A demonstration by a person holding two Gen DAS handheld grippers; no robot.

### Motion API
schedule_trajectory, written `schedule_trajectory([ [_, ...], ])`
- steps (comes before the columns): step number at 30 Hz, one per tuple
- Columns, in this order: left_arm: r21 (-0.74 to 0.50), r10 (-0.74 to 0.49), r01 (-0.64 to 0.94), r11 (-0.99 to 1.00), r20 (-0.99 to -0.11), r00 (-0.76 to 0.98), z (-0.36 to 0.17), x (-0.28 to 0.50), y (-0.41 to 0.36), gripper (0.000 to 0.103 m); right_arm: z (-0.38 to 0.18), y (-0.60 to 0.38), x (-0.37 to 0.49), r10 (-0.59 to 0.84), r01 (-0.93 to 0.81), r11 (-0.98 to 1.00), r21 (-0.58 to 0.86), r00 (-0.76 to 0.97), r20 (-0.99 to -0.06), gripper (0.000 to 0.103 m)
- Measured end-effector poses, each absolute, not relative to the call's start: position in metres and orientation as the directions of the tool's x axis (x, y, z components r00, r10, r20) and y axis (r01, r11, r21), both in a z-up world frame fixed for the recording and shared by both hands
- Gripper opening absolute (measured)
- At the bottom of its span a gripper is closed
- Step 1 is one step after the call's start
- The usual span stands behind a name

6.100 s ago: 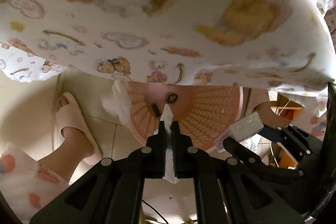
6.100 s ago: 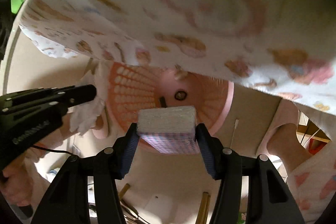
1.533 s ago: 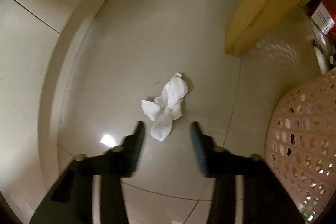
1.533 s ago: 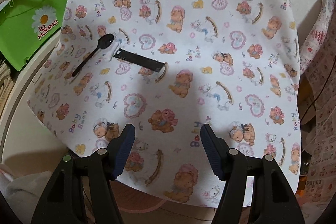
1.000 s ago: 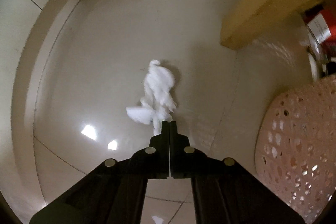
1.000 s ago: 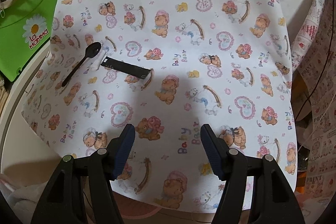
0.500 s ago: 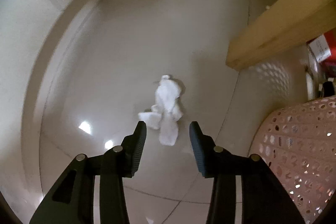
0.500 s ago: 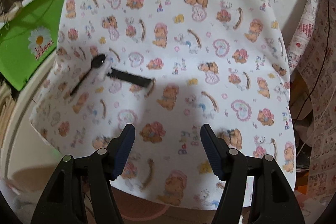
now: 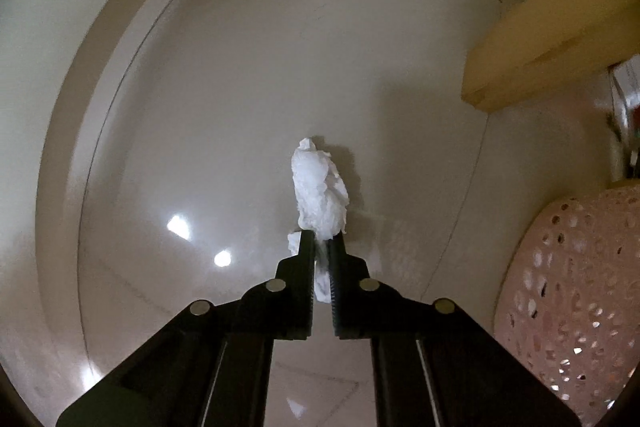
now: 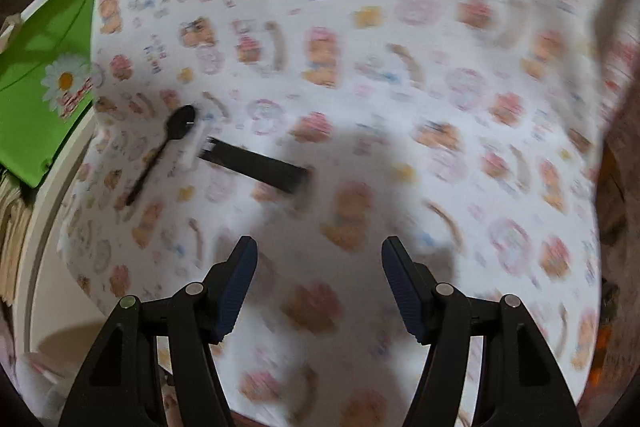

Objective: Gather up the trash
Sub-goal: 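Close the left tool on the white tissue on the floor, then grasp the black comb on the cloth with the right tool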

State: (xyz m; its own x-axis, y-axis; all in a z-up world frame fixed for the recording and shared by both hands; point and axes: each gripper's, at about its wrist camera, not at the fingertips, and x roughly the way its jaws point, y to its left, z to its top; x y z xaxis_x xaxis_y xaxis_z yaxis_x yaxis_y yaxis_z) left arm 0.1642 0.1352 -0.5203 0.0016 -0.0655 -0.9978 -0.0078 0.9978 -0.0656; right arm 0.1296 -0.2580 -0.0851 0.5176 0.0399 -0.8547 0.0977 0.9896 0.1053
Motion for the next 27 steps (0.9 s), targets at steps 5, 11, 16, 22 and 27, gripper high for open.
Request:
schedule_trajectory([
  [5, -0.092, -0.102, -0.146, 0.985, -0.993, -0.058, -0.508, 0.123, 0.155, 0.006, -0.088, -0.238, 0.17, 0.092, -0.04, 0.996, 0.084, 0.528, -0.844, 0.069],
  [11, -0.057, -0.061, -0.079, 0.995, -0.997, -0.056, -0.471, 0.099, 0.145, 0.006, -0.103, -0.221, 0.204, 0.08, -0.163, 0.987, -0.006, 0.516, -0.853, 0.068],
  [16, 0.004, 0.011, 0.126, 0.992, -0.998, -0.056, -0.44, 0.081, 0.099, 0.006, -0.107, -0.211, 0.202, 0.074, -0.218, 0.974, -0.054, 0.537, -0.84, 0.04],
  [22, -0.004, -0.018, 0.291, 0.957, -0.999, 0.044, -0.388, 0.068, 0.064, 0.006, -0.106, -0.201, 0.187, 0.093, -0.257, 0.965, -0.052, 0.522, -0.848, 0.014],
  [27, 0.053, 0.019, 0.387, 0.921, -0.996, 0.09, -0.359, 0.048, 0.044, 0.006, -0.099, -0.206, 0.167, 0.122, -0.231, 0.973, -0.006, 0.537, -0.834, 0.011],
])
